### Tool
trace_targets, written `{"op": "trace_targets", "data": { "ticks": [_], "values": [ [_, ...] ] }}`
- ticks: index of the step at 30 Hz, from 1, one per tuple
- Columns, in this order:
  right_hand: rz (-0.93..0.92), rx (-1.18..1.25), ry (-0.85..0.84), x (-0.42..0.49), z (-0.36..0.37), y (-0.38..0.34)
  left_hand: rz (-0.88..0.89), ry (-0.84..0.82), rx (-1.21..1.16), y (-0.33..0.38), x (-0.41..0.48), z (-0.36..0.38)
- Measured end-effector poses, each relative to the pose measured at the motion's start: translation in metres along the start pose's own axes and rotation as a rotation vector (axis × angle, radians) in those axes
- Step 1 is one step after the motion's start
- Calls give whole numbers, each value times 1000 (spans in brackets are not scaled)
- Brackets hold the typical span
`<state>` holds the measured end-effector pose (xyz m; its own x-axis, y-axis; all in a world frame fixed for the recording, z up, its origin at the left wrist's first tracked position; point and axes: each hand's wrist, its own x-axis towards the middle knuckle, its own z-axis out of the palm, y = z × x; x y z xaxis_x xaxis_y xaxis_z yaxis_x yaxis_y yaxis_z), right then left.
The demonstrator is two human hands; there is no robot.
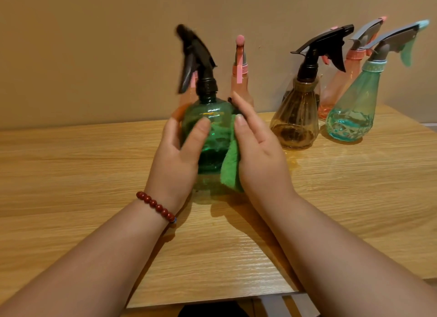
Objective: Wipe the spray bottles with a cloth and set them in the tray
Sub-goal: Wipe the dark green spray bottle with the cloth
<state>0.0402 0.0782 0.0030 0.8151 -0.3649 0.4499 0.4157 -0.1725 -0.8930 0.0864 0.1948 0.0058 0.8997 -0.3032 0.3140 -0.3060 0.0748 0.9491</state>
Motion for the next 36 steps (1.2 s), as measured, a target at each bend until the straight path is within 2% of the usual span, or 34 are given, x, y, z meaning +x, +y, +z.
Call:
{"op": "trace_targets", "data": {
  "ticks": [3, 7, 9, 12, 15, 17, 21, 22, 24, 27, 32, 34, 36],
  "values": [
    [-112, -97, -25, -1, 3, 0, 37, -45, 51, -2, -2, -1],
    [74, 115, 33, 2, -10, -11, 73, -216, 89, -2, -3, -2],
    [145, 171, 51, 4, -14, -11, 86, -250, 111, -2, -3, -1],
    [182, 127, 36, 2, -10, -10, 74, -171, 42, -3, -3, -1],
    [213, -20, -17, 1, -3, -5, 32, -37, -53, -2, 0, -2],
    [165, -82, -53, -1, 1, -2, -10, 6, -148, -2, 2, -3],
    [-165, -197, -38, -5, 3, -2, -51, -41, -192, 0, 2, -1],
    [-196, -200, -38, -5, 2, -1, -56, -63, -198, 0, 2, -1],
    [-116, -129, -27, -4, 1, 0, -64, -85, -206, 1, 2, 0],
    [114, -16, -17, -2, 1, 2, -87, -57, -191, 3, 0, 0],
    [-111, -266, -115, -9, 3, -1, -157, 39, -243, 6, -2, -1],
    [-164, -316, -107, -11, 2, 0, -187, 10, -251, 9, -3, -3],
    [-132, -281, -67, -11, -1, -1, -211, -65, -291, 12, -3, -4]
  ]
}}
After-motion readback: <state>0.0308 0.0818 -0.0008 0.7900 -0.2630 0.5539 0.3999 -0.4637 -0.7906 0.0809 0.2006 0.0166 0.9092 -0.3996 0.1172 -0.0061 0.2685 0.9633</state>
